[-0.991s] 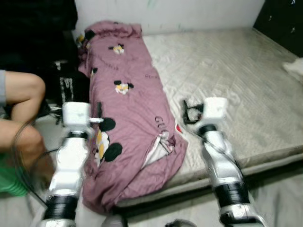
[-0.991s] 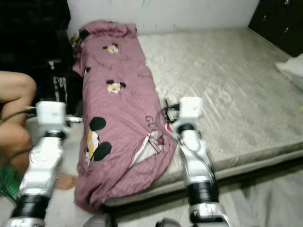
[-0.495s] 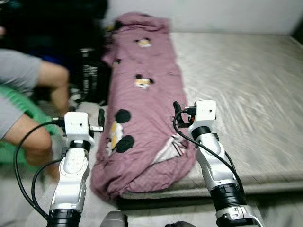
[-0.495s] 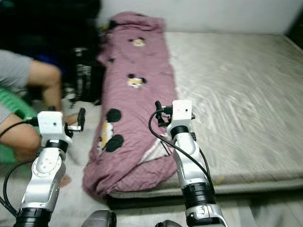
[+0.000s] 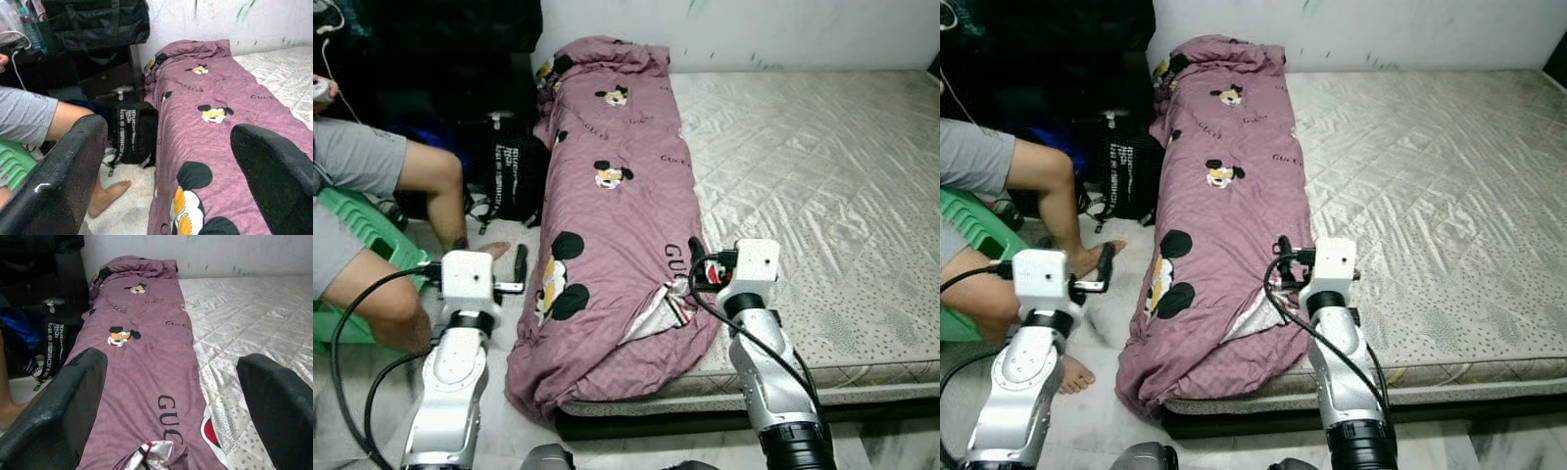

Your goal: Clean up the room

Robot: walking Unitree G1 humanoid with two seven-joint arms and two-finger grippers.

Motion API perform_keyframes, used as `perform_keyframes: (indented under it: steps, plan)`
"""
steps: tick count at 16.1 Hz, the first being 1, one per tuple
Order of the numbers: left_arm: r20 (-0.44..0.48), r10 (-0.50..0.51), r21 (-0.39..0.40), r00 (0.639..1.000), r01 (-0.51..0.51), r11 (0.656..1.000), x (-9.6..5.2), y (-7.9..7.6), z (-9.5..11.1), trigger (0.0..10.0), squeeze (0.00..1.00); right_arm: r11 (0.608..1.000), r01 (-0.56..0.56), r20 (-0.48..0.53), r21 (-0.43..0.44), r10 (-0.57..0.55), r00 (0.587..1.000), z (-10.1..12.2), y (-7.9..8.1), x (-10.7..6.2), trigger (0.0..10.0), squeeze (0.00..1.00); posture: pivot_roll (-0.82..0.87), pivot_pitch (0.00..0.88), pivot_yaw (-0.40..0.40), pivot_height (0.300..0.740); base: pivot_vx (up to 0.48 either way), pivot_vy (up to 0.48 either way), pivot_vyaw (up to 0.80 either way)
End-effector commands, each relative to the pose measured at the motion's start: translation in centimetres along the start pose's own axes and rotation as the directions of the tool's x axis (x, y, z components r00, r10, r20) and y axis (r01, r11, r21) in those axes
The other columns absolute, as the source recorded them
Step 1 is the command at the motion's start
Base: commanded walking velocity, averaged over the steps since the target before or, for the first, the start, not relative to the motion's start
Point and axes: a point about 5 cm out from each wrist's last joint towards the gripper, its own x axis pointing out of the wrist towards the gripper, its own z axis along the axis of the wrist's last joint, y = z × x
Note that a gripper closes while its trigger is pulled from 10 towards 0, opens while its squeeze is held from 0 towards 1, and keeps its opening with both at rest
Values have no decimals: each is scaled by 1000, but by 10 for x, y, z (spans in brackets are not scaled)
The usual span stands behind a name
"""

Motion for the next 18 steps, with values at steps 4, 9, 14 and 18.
perform_keyframes:
  steps: [4, 9, 14, 18]
  plan:
    - [4, 10, 17, 1000, -10, 1000, -2, 1, 6, 10000, 0, 1000, -22, 8, 10, 21, 1000, 6, 6, 1, 10000, 0, 78, 8, 13, 671, 0, 0, 0]
    - [39, 40, -1, 998, -40, 999, 2, -3, 14, 10000, 0, 999, -37, 3, -6, 37, 999, 7, 6, 1, 10000, 0, 68, 6, -1, 616, 0, 0, 0]
    - [57, 56, -20, 997, -55, 998, 7, -5, 21, 10000, 0, 999, -48, -15, -17, 48, 999, 4, 6, 2, 10000, 0, 65, 2, -5, 597, 0, 0, 0]
    - [45, 60, -20, 997, -59, 998, 6, -6, 19, 10000, 0, 998, -55, -27, -17, 55, 998, 3, 6, 3, 10000, 0, 67, 6, -8, 597, 0, 0, 0]
